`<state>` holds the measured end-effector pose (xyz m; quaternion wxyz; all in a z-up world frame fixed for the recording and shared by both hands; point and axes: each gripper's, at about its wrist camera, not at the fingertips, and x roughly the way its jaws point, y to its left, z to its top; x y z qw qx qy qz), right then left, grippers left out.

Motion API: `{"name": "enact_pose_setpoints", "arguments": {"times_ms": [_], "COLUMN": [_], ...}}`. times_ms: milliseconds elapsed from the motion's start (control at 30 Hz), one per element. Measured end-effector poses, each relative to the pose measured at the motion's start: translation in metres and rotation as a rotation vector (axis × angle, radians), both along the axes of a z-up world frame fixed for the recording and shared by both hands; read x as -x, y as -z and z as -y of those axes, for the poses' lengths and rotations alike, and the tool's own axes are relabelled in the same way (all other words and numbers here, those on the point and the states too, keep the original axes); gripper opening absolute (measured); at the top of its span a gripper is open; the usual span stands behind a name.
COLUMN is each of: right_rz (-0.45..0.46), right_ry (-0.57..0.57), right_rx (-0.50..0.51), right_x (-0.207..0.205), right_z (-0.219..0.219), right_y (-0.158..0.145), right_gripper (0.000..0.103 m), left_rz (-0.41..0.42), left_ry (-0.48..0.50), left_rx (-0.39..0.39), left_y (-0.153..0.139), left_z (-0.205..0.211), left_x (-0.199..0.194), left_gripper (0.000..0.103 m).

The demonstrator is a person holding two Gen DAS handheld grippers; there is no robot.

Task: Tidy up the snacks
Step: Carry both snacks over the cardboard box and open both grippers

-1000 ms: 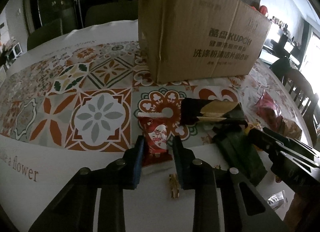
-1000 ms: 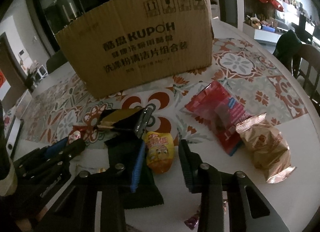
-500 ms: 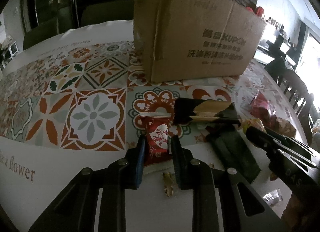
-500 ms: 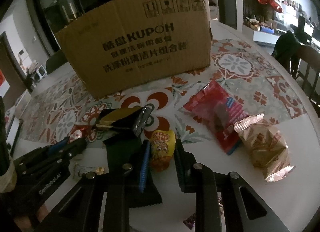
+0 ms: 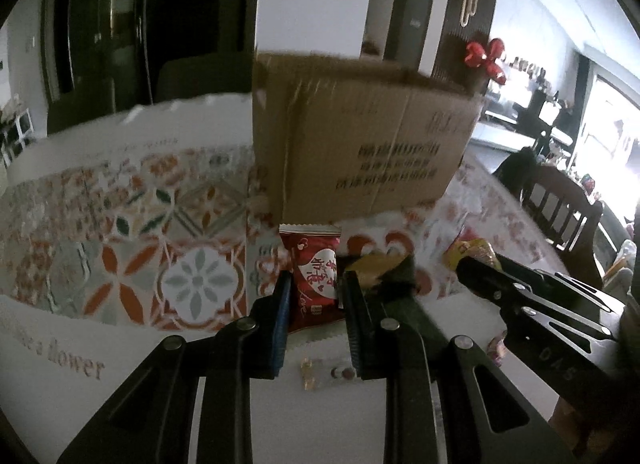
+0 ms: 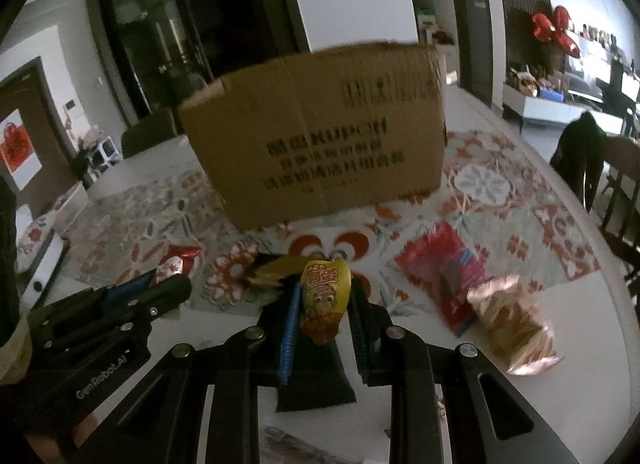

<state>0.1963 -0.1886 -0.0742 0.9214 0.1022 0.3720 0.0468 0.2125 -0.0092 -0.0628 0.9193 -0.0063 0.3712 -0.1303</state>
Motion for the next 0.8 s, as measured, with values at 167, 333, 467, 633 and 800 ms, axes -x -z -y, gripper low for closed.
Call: {"name": "enact_pose_setpoints", "arguments": {"times_ms": [167,333,467,633,800], "right_rz": [0.069,0.140,0.195,0.254,0.280], "right_ry": [-0.006,-0.002,0.005,-0.003,-0.022], "right_rx": [-0.001,-0.020,-0.012,0.003,0.013], "right_x": [-0.001,-0.006,-0.011,-0.023,-0.043], "right_z": [0.004,0.014,0.021,0.026,0.030], "right_y": [-0.026,-0.055,-0.074,-0.100,-0.119], "right_gripper": [0.025,0.025,0.025,0.025,0.025], "left_rz": [0.091,0.167,0.225,0.280,0.312], "left_ry": [0.027,0.053,0.065,0.076,0.089], "left_rx": [0.012,0.030,0.029,0.026,0.015], "left_y": [-0.032,-0.061,-0.081,-0.101,-0.118], "left_z": [0.004,0.008,0.012,0.015,0.022], "left_x": [0.000,-0.003,-0.008,-0.022,-0.039], "left_gripper": [0.025,0.025,0.025,0.025,0.025]}}
